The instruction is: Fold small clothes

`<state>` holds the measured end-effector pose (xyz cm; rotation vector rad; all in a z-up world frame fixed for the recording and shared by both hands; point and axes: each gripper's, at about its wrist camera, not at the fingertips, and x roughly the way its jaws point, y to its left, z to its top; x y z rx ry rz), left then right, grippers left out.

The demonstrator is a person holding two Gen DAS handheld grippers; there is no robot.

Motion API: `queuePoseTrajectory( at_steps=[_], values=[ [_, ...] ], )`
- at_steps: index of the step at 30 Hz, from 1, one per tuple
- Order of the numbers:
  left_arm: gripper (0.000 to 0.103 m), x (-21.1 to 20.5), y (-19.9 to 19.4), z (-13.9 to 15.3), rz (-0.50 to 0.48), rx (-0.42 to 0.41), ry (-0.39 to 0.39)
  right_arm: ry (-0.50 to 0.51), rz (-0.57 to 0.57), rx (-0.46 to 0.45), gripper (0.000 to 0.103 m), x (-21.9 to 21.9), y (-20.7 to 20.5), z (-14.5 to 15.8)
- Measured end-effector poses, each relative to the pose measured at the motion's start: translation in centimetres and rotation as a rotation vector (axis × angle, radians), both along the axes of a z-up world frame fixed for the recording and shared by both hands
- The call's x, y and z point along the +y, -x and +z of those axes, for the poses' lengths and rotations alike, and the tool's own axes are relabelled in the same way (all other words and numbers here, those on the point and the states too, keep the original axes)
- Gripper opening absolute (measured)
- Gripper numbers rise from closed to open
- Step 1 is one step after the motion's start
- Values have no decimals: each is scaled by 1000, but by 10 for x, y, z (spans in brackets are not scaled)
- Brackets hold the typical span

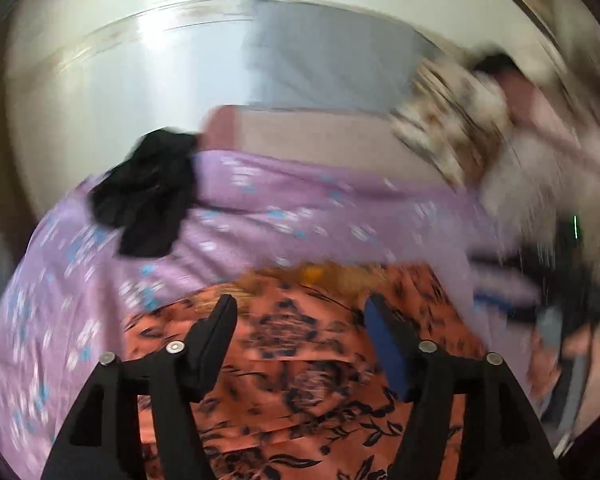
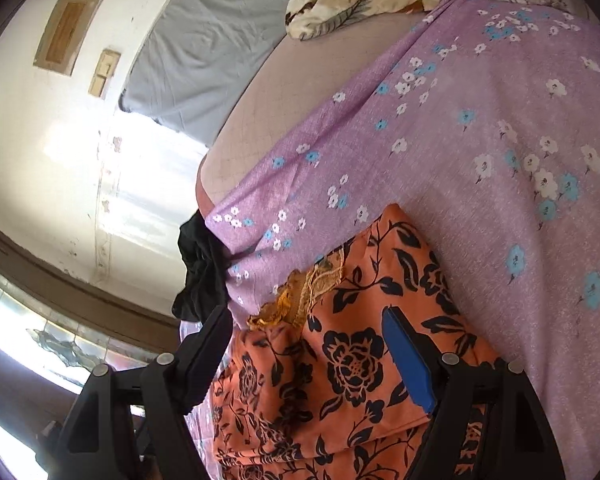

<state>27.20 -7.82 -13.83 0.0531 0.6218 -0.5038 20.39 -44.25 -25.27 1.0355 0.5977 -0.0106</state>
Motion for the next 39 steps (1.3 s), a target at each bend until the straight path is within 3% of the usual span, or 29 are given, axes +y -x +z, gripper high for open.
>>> queuePoseTrajectory(
  at_steps=[2,5,7,9,10,14,16,21,25,26,28,30,34,39],
  values=[
    [71,39,-10,-3,157,36,23,17,32,14,81,9,-3,-1],
    [71,77,-34,-36,368,122,-92,117,86,38,80,33,-10,3],
    [71,96,-57,-73,470,252,-155,240,147,47,80,58,-17,11],
    [71,105,-72,-102,507,366,-201,367,205,45,80,83,-23,19],
    [71,107,-81,-120,532,433,-261,453,238,44,80,100,-26,23],
    [71,98,-93,-136,497,459,-341,736,371,43,80,163,-38,31],
    [71,96,-95,-131,485,439,-340,862,434,40,80,195,-45,31],
    [71,102,-101,-137,472,476,-308,1187,615,74,80,273,-82,12],
    [73,105,-107,-140,455,477,-308,1313,713,184,77,306,-120,-24],
    [73,108,-107,-140,450,478,-304,1326,717,200,75,308,-126,-30],
    [73,112,-107,-141,444,482,-296,1299,709,228,57,303,-141,-41],
    [73,113,-108,-141,442,480,-299,1178,673,229,24,288,-148,-35],
    [73,109,-102,-138,442,463,-323,1060,505,215,16,243,-136,-11],
    [73,103,-99,-136,452,439,-360,751,250,146,15,146,-85,29]
  ],
)
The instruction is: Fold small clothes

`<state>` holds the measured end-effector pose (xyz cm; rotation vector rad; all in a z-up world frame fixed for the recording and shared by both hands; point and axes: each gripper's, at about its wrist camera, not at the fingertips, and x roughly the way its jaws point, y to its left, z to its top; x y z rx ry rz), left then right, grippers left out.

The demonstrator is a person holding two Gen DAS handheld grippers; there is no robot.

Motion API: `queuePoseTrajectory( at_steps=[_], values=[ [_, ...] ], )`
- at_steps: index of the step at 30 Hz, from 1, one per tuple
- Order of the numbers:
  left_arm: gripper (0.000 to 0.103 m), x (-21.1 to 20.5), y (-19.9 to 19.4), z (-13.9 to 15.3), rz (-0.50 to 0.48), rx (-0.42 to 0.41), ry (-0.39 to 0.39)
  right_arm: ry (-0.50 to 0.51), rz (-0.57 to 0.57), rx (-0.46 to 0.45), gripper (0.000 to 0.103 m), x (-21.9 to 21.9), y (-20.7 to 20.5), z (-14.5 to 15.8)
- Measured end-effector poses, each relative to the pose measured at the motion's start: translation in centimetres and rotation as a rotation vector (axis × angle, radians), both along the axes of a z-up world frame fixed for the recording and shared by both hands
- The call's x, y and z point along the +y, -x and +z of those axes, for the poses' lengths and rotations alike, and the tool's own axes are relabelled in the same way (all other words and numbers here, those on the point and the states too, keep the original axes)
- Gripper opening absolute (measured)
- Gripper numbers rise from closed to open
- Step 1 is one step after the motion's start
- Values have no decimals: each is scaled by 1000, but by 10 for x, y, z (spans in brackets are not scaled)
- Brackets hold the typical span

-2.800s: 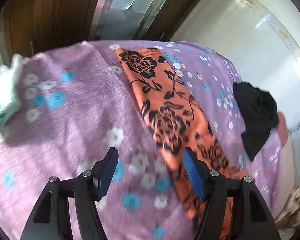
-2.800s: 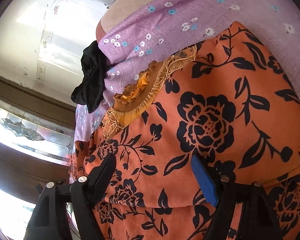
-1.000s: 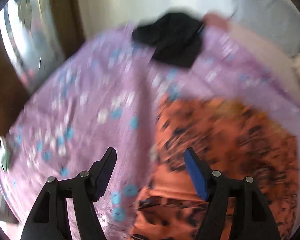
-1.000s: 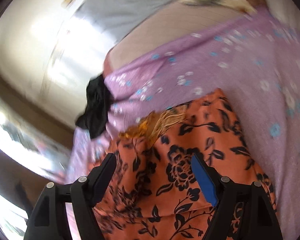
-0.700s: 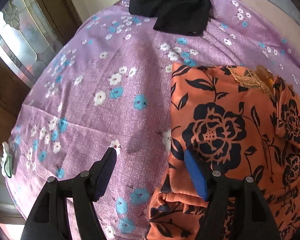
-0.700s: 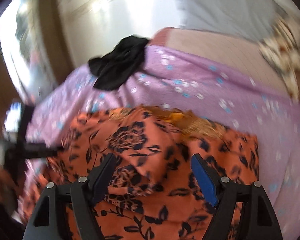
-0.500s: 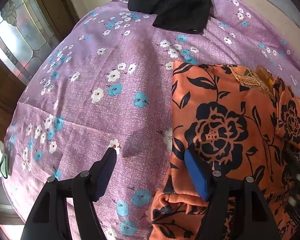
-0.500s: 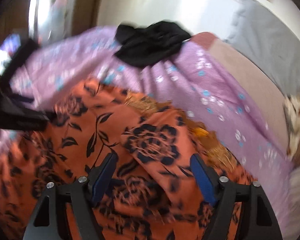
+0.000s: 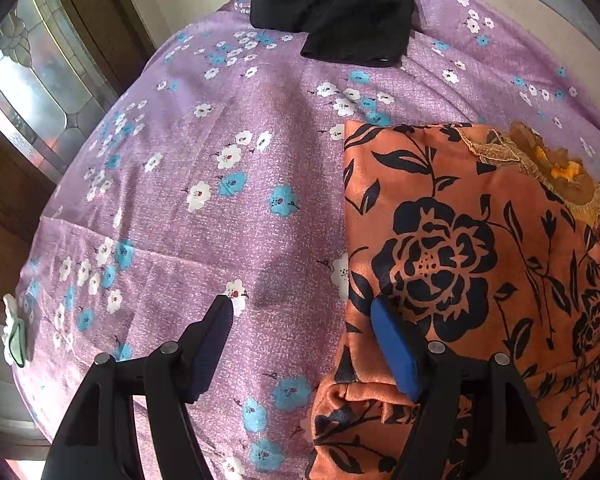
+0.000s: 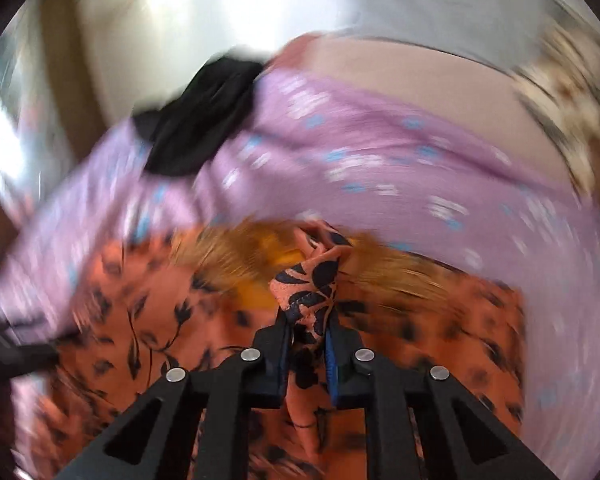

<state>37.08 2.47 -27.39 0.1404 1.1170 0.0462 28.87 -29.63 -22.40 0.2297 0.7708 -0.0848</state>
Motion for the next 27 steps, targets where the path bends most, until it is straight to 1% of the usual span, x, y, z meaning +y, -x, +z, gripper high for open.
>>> queuePoseTrajectory(
  at_steps=[3,5,6,7,8,9,10,11,12,13,14,15,16,17,18,19,20,21,23,25,27],
  values=[
    [73,-6,1,0,-3,-13,-37,-155,-115,-31,15,-59,45,1],
    [73,-11,3,0,-10,-23,-59,-264,-156,-7,15,-90,67,-17],
    [73,-14,4,0,-13,-28,-72,-299,-172,11,15,-97,75,-27],
    [73,-18,5,1,-16,-35,-91,-342,-195,43,17,-106,83,-43],
    [73,-20,8,1,-17,-46,-123,-354,-220,83,21,-109,85,-55],
    [73,-22,9,2,-16,-55,-144,-351,-251,146,23,-113,84,-66],
    [73,-23,10,4,-13,-66,-159,-361,-290,257,24,-118,81,-79],
    [73,-22,10,8,-1,-83,-173,-400,-288,279,24,-122,81,-83],
    [73,-22,11,12,13,-104,-185,-453,-297,263,24,-129,85,-78],
    [73,-21,13,18,28,-138,-198,-462,-323,226,24,-136,90,-69],
    [73,-21,15,25,37,-172,-202,-406,-288,179,25,-140,95,-60],
    [73,-21,17,31,40,-201,-195,-368,-298,116,26,-143,100,-46],
    [73,-23,19,38,35,-236,-171,-349,-290,67,26,-145,102,-36],
    [73,-25,21,44,21,-258,-142,-356,-275,35,26,-145,102,-31],
    [73,-30,24,48,-4,-275,-106,-384,-250,-4,26,-146,100,-26],
    [73,-37,25,49,-40,-278,-72,-408,-225,-39,26,-145,99,-24],
    [73,-43,27,48,-69,-269,-51,-425,-191,-64,26,-142,93,-22],
    [73,-49,28,46,-98,-255,-33,-428,-163,-71,26,-136,85,-22],
    [73,-65,28,34,-155,-204,-15,-388,-140,-51,26,-126,69,-26],
    [73,-80,25,16,-202,-129,-44,-347,-124,-16,26,-118,56,-35],
    [74,-90,21,-8,-225,-38,-100,-317,-122,53,26,-109,42,-53]
  ],
)
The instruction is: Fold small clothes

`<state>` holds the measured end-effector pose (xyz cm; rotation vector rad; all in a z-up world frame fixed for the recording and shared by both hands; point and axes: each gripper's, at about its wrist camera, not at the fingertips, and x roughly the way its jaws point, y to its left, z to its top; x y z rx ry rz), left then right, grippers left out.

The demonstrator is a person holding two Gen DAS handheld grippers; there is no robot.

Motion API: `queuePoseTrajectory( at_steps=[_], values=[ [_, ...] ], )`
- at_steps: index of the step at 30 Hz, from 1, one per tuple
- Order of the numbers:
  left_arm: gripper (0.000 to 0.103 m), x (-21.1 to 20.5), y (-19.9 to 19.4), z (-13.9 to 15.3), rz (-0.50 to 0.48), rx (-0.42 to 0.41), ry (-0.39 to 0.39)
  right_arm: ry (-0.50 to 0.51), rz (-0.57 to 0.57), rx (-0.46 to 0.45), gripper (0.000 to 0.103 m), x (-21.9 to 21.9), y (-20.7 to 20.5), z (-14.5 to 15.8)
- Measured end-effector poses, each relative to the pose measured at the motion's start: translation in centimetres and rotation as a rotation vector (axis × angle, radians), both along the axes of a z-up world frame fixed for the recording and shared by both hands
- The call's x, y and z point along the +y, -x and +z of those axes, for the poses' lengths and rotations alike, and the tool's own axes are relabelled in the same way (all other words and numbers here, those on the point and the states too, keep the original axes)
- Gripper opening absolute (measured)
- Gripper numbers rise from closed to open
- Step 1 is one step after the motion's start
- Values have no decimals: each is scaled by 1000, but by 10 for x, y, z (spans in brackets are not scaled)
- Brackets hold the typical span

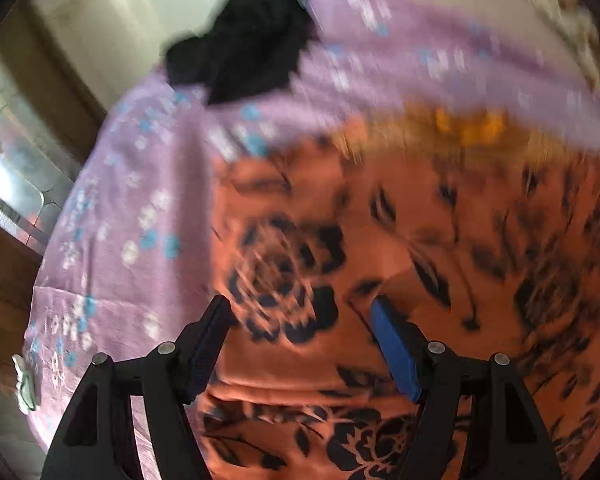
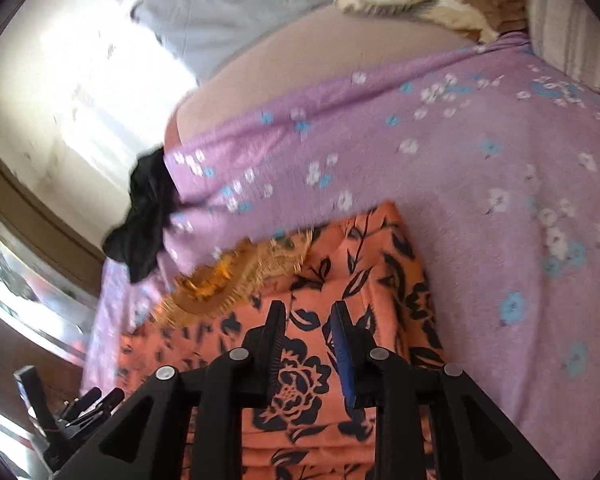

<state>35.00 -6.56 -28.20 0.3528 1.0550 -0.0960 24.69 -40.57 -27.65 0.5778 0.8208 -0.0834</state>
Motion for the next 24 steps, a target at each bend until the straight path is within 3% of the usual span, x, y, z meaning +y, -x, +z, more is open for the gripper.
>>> queuePoseTrajectory(
  at_steps=[1,3,6,10,13,16,18,21,24],
  values=[
    [77,0,-2,-2,2,-13,1,5,-50,9,26,0,-8,-10],
    [80,1,-4,2,16,-23,0,20,-46,69,25,1,-16,-30],
    [80,8,-6,11,36,-43,60,41,-42,66,27,5,-13,-20],
    [80,2,3,29,6,-116,97,66,31,-80,27,28,-5,8],
    [80,-3,3,21,5,-81,71,50,74,-109,27,42,-14,6],
    [82,-5,-4,-2,12,-4,15,31,90,-40,27,56,-42,-15],
    [83,-2,-6,1,18,-6,34,35,72,17,27,60,-59,-33],
    [83,4,-10,9,32,-8,72,54,65,12,28,67,-65,-22],
    [83,10,-14,12,60,-27,67,40,104,-60,28,82,-66,-7]
  ],
)
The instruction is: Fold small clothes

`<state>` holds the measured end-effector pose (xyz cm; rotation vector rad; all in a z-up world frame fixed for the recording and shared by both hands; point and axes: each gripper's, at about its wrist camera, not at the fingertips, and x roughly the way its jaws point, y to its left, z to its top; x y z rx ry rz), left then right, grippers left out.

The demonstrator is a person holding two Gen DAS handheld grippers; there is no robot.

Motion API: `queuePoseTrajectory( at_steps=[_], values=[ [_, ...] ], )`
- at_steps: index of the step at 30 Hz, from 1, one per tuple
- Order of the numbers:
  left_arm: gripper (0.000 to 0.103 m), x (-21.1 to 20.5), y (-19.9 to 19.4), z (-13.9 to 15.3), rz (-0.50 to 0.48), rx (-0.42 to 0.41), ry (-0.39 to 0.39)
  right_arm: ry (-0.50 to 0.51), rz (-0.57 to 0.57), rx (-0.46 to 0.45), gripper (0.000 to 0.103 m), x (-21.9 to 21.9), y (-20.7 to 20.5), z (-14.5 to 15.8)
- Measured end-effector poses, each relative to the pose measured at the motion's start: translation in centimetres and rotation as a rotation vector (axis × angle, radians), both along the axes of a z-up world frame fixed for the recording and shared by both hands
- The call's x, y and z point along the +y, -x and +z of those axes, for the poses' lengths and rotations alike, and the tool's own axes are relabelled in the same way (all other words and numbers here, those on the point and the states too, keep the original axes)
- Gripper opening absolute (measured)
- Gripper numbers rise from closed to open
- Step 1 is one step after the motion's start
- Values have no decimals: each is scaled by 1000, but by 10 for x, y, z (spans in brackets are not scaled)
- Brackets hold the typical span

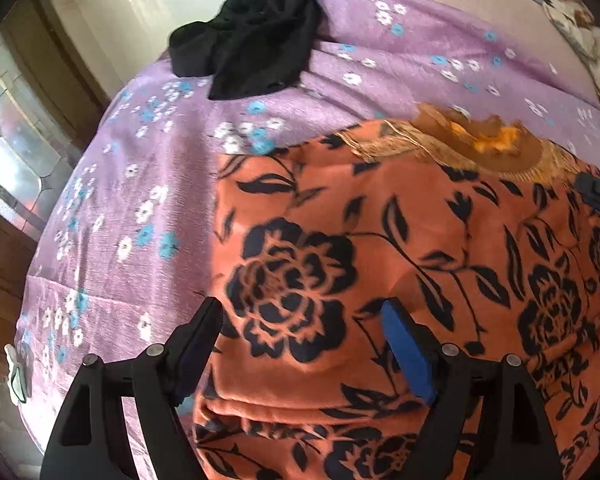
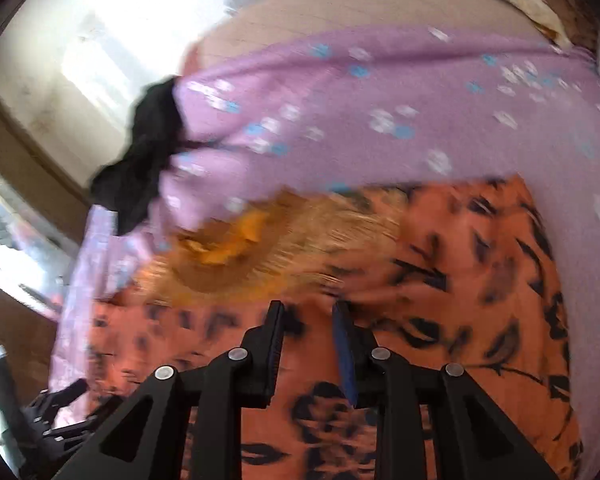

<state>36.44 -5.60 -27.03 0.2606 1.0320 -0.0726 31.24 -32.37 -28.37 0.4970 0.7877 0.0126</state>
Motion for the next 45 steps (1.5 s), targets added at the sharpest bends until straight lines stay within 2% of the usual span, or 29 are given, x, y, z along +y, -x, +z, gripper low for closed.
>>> queuePoseTrajectory(
  at_steps=[3,4,6,8,12,15,17,20,24,26,28,31,35,41,45],
  values=[
    [85,0,-3,-6,8,25,5,-29,88,52,28,25,-7,-11],
    [87,-1,-5,-11,7,34,-3,-8,113,93,29,34,-10,-19],
    [88,3,-5,-10,8,29,2,85,120,62,29,47,-4,-18],
    [88,7,-4,-6,18,30,25,102,126,91,29,52,1,-13],
    [88,11,5,-1,30,-3,5,71,110,53,29,38,35,6],
    [88,8,10,-11,15,28,-28,50,101,124,29,26,42,-3],
    [88,7,17,-7,9,5,-38,17,89,203,29,20,46,-17],
    [88,3,32,2,-19,-34,-38,-2,80,194,29,19,63,-16],
    [88,-7,47,1,-42,-28,-47,-2,79,175,29,17,87,-8],
    [88,-13,49,-9,-49,-2,-80,2,61,220,30,13,91,-19],
    [88,-12,53,-6,-41,-12,-73,-38,47,264,30,8,95,-29],
    [88,-3,64,10,-28,-21,22,-64,32,227,30,4,109,-18],
    [88,-3,93,22,-49,-61,69,-52,14,160,30,-1,136,-4],
    [88,-17,139,17,-146,-41,88,-136,-8,190,30,-12,156,-10],
    [88,-19,152,8,-164,-52,29,-128,18,221,30,-6,168,-17]
  ],
)
